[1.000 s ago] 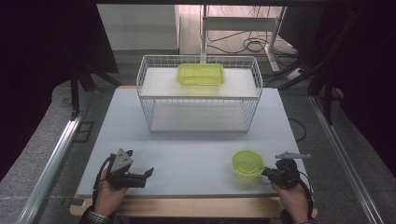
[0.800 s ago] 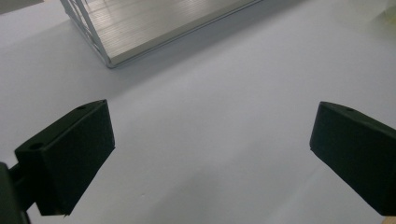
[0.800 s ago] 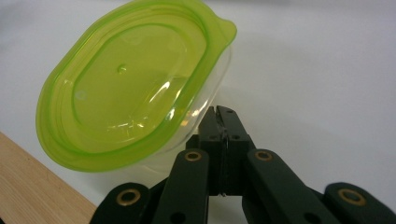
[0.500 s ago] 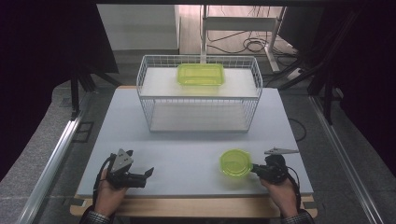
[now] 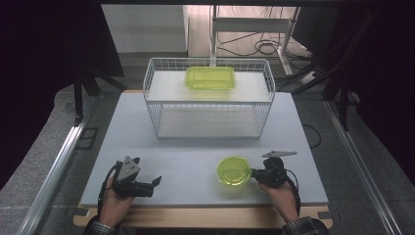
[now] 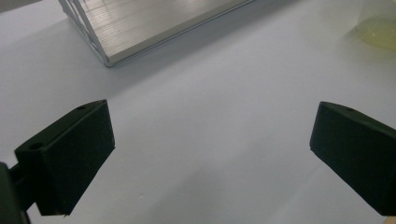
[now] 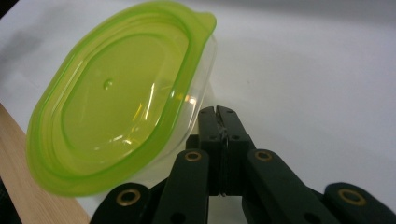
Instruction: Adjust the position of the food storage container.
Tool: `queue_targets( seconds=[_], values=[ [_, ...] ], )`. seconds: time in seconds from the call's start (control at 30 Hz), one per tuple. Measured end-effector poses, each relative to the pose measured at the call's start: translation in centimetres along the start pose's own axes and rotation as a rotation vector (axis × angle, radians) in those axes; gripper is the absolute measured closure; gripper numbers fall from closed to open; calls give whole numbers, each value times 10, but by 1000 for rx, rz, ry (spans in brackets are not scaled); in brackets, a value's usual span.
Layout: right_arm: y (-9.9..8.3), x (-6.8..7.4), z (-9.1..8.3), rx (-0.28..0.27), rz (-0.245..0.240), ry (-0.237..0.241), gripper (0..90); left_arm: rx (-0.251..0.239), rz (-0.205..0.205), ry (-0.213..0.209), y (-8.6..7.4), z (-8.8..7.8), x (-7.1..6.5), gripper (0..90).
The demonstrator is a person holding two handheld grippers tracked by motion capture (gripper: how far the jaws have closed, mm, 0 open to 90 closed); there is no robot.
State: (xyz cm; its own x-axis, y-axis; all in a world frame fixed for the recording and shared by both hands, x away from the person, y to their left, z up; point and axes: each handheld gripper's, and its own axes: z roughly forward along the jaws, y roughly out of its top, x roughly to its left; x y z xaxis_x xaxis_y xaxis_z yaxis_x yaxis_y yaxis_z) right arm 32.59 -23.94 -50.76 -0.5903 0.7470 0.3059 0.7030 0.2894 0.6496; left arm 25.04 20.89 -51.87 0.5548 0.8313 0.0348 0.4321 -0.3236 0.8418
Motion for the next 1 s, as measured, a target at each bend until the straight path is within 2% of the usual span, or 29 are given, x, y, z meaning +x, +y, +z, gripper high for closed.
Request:
queue_targets(
  seconds=[0.3, 0.63, 0.8, 1.0],
  values=[
    [15, 12, 24, 26, -31, 32, 890, -1, 1, 0, 0, 0, 0, 0],
    [26, 26, 44, 49, -65, 68, 890, 0, 3, -1, 0, 0, 0, 0],
    [26, 25, 45, 53, -89, 39, 887, 0, 2, -3, 0, 0, 0, 0],
    [25, 18, 30, 18, -103, -17, 853, 1, 4, -5, 0, 1, 0, 0]
  ],
)
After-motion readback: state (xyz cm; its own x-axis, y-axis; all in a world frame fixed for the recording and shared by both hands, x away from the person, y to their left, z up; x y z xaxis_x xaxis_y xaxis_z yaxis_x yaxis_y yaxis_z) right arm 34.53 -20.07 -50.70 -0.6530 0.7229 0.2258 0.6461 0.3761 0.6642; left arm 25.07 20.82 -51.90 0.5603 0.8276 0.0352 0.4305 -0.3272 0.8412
